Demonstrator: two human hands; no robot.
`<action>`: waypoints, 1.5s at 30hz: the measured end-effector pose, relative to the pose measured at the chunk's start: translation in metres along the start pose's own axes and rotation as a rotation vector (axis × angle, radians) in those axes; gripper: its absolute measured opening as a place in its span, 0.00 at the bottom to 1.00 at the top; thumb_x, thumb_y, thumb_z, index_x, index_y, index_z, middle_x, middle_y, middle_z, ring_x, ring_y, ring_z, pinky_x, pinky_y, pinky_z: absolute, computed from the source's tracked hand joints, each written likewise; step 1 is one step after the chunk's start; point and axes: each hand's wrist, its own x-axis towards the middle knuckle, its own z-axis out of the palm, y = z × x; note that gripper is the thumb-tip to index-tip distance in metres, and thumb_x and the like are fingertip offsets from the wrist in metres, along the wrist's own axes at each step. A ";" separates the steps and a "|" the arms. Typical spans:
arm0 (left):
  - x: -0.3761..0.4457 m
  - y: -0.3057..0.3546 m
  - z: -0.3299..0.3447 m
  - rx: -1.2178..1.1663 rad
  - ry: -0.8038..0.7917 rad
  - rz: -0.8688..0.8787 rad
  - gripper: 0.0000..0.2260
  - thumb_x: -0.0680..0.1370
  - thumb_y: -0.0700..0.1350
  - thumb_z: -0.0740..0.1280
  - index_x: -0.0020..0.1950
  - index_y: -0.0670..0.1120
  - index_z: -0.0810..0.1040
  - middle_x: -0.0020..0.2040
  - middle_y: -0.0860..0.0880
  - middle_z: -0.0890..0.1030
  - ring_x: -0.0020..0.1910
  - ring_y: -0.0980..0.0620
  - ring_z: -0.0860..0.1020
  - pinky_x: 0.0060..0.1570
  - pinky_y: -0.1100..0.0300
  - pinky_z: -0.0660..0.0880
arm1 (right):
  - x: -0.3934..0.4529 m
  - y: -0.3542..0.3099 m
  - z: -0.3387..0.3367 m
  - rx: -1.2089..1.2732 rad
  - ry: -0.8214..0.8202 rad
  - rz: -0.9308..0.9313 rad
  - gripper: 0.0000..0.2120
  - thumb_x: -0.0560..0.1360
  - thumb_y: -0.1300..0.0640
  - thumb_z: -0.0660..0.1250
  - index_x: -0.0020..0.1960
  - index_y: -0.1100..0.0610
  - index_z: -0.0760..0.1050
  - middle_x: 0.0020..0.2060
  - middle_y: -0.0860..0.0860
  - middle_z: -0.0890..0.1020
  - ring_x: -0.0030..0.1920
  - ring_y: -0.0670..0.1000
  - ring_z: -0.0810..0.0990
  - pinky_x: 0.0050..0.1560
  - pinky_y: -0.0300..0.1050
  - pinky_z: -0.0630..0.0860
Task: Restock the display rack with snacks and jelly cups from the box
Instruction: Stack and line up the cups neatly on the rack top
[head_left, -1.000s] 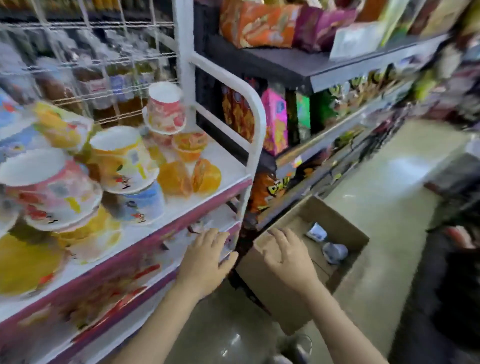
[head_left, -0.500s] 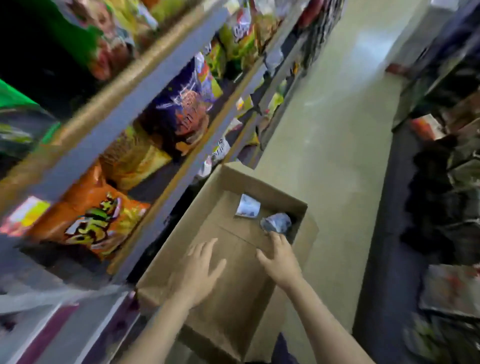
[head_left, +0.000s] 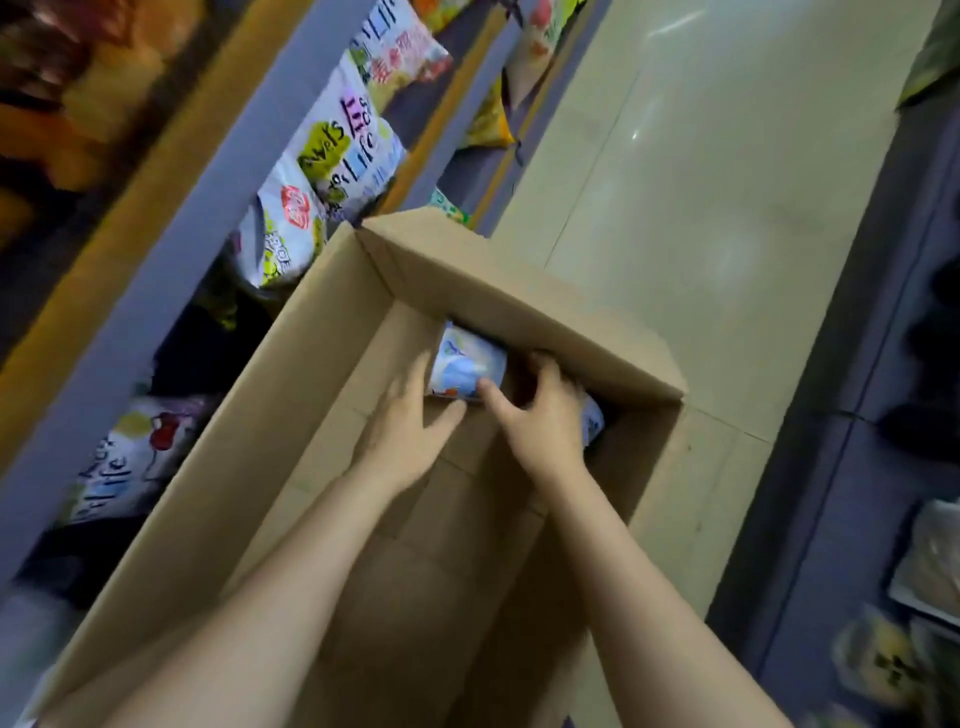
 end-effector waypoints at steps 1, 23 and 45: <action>0.009 -0.002 0.005 -0.071 -0.008 0.002 0.33 0.79 0.55 0.67 0.80 0.50 0.58 0.76 0.48 0.66 0.75 0.49 0.65 0.71 0.54 0.63 | 0.005 0.003 0.007 -0.011 -0.030 0.010 0.37 0.70 0.34 0.68 0.71 0.55 0.69 0.66 0.53 0.76 0.69 0.57 0.68 0.71 0.54 0.65; -0.028 -0.018 0.020 -0.890 0.312 -0.291 0.20 0.71 0.45 0.78 0.59 0.52 0.75 0.57 0.48 0.81 0.50 0.55 0.83 0.48 0.59 0.80 | -0.069 -0.001 -0.003 0.274 0.115 0.113 0.33 0.73 0.46 0.71 0.74 0.55 0.65 0.71 0.50 0.70 0.73 0.46 0.66 0.73 0.44 0.63; -0.035 -0.091 0.014 -0.717 0.252 -0.455 0.32 0.70 0.41 0.78 0.70 0.48 0.66 0.63 0.48 0.76 0.47 0.61 0.77 0.42 0.71 0.74 | -0.048 0.026 0.074 0.440 0.013 0.529 0.24 0.73 0.46 0.74 0.35 0.54 0.61 0.31 0.50 0.69 0.30 0.47 0.65 0.26 0.34 0.62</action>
